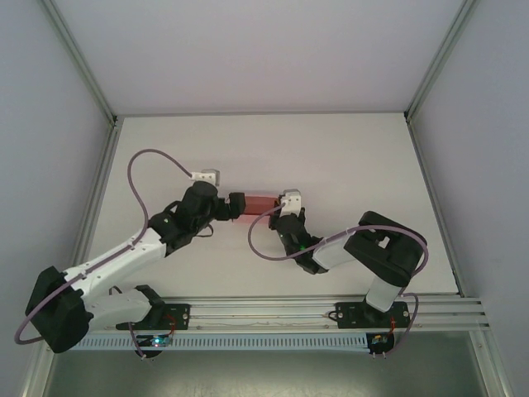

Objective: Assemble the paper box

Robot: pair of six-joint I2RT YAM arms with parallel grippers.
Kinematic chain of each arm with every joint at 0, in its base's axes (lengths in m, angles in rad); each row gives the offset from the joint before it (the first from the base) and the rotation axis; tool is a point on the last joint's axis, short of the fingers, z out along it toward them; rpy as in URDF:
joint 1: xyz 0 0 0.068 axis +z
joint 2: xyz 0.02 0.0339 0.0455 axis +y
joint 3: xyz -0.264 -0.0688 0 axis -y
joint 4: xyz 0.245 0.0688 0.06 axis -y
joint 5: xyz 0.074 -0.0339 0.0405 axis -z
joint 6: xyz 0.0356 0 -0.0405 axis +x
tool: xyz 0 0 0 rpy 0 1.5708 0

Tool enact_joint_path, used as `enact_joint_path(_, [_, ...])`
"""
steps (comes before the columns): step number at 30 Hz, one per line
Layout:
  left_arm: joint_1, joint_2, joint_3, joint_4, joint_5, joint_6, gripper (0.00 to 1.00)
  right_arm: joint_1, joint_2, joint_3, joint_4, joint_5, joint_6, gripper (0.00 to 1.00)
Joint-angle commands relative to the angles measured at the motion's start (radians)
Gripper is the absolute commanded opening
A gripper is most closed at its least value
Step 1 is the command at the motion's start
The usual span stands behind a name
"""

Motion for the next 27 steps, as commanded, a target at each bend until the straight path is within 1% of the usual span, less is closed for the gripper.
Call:
enact_joint_path(1, [0.063, 0.038, 0.060, -0.193, 0.000, -0.125, 1.00, 0.017, 0.042, 0.005, -0.063, 0.024, -0.044, 0.01])
enact_joint_path(2, [0.092, 0.058, 0.067, -0.187, 0.032, -0.143, 1.00, 0.018, 0.046, 0.005, -0.057, 0.015, -0.044, 0.01])
enact_joint_path(5, [0.181, 0.145, 0.086, -0.129, 0.177, -0.172, 1.00, 0.024, 0.049, -0.009, -0.015, 0.004, -0.076, 0.02])
enact_joint_path(6, [0.202, 0.180, 0.097, -0.095, 0.226, -0.164, 1.00, 0.029, 0.050, -0.014, -0.001, 0.007, -0.096, 0.02])
enact_joint_path(9, [0.235, 0.282, 0.140, -0.031, 0.316, -0.162, 1.00, 0.035, 0.057, -0.020, 0.024, -0.002, -0.146, 0.02])
enact_joint_path(14, [0.242, 0.433, 0.198, 0.006, 0.377, -0.157, 1.00, 0.037, 0.091, -0.030, 0.076, -0.015, -0.188, 0.03])
enact_joint_path(20, [0.252, 0.524, 0.132, 0.110, 0.476, -0.228, 1.00, 0.044, 0.091, -0.029, 0.083, -0.038, -0.201, 0.06])
enact_joint_path(24, [0.253, 0.544, 0.048, 0.223, 0.521, -0.285, 0.96, 0.052, 0.064, -0.016, 0.035, -0.041, -0.198, 0.08])
enact_joint_path(27, [0.253, 0.560, 0.031, 0.240, 0.516, -0.288, 0.88, 0.057, 0.045, -0.014, 0.014, -0.066, -0.204, 0.13])
